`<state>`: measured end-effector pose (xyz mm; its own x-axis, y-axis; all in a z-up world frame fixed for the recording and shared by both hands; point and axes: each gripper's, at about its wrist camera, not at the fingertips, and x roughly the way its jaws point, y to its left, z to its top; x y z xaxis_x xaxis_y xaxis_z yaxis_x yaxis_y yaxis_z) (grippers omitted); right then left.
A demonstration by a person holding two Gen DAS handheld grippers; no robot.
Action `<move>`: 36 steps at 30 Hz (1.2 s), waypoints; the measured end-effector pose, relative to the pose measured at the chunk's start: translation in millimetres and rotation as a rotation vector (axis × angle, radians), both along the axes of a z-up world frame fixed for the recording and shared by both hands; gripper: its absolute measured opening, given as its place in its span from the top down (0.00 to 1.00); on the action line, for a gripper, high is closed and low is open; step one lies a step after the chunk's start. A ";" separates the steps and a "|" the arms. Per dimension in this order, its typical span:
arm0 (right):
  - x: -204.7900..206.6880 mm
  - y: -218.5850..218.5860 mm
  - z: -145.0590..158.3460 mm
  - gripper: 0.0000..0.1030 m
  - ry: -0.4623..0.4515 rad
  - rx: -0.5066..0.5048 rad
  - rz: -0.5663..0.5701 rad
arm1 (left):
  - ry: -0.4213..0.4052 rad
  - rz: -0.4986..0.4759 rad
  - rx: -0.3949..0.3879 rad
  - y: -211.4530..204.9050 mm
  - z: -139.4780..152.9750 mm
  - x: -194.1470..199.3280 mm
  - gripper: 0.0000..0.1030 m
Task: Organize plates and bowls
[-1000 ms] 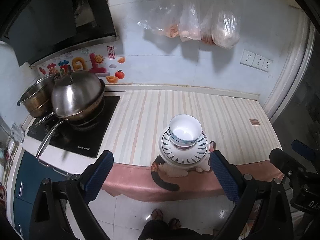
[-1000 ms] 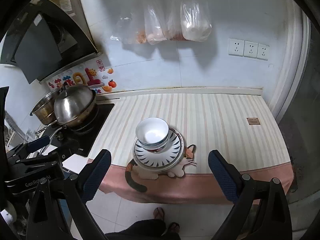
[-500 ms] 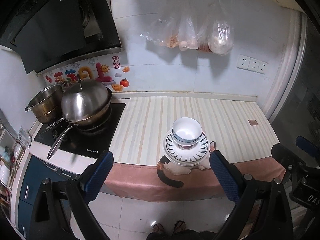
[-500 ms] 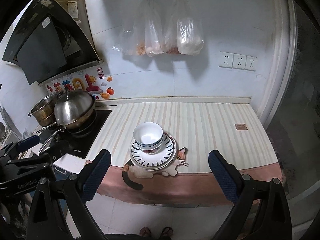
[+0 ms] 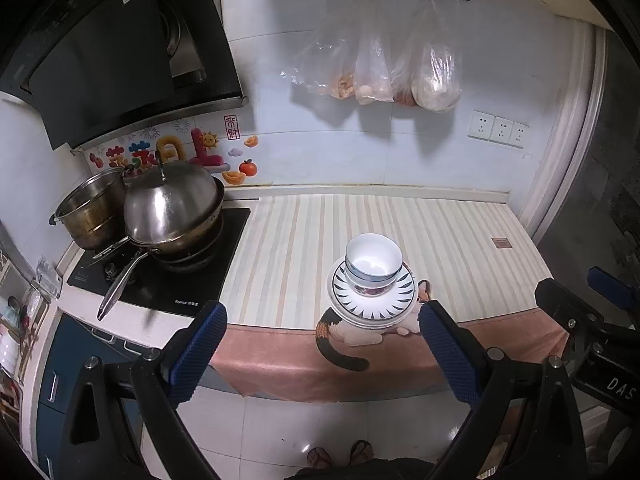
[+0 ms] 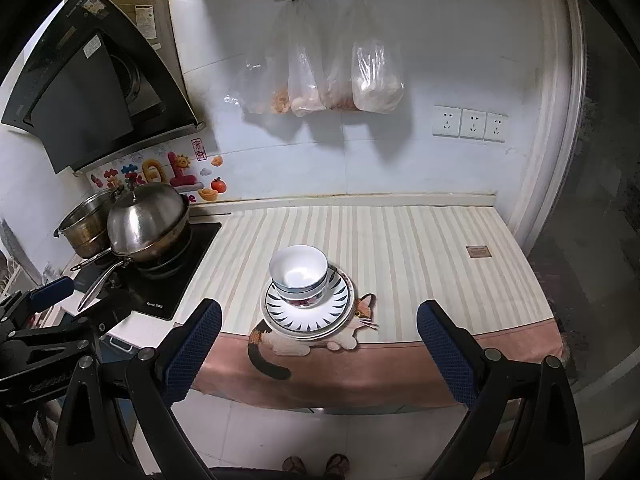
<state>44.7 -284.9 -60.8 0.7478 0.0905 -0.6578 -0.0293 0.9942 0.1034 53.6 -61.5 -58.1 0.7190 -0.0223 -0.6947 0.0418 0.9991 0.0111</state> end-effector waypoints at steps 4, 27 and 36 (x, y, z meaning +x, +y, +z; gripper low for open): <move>-2.4 -0.5 0.8 0.03 0.000 -0.004 -0.011 | 0.000 0.000 -0.008 1.4 1.6 -1.1 0.04; -16.8 -2.4 2.9 0.03 -0.005 -0.013 -0.032 | 0.000 -0.011 -0.026 2.7 2.0 -7.2 0.04; -19.5 2.6 4.9 0.03 -0.003 -0.018 -0.030 | -0.004 -0.007 -0.037 -1.3 2.1 -11.3 0.04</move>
<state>25.2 -282.4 -56.0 0.7522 0.0559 -0.6566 0.0003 0.9964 0.0851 42.3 -62.9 -56.1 0.7216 -0.0528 -0.6903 0.0490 0.9985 -0.0252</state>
